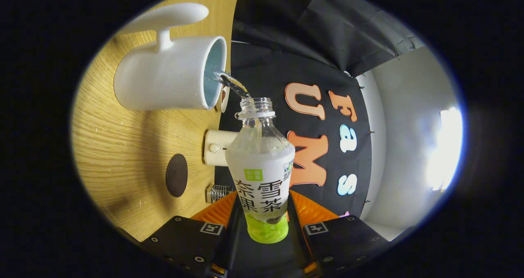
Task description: Take the bottle from table, then pour the juice into the cup, finally place the bottle on the coaster
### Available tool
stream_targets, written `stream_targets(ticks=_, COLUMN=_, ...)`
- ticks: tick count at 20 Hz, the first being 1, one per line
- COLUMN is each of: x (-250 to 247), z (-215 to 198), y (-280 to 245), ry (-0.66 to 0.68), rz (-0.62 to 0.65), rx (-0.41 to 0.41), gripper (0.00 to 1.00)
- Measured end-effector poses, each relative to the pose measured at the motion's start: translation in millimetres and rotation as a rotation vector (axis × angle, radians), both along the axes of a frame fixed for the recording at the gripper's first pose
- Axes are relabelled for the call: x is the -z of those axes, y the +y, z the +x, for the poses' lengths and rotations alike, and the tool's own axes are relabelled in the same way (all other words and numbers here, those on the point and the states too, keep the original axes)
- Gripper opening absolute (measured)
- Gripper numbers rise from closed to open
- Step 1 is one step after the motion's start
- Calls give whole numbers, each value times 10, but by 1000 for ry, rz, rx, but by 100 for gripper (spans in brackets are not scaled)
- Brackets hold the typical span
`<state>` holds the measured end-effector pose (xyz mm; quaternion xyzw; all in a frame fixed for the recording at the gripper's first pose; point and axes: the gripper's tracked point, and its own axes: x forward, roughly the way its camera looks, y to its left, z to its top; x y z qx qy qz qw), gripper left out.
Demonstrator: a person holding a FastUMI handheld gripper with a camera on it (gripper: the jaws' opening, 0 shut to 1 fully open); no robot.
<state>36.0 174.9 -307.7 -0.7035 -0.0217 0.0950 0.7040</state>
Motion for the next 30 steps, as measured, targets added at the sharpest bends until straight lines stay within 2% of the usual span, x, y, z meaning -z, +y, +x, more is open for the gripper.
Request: stream_targets(ticks=30, x=-83, z=13, y=44, ry=-63, rz=-117, rx=-40, gripper=57)
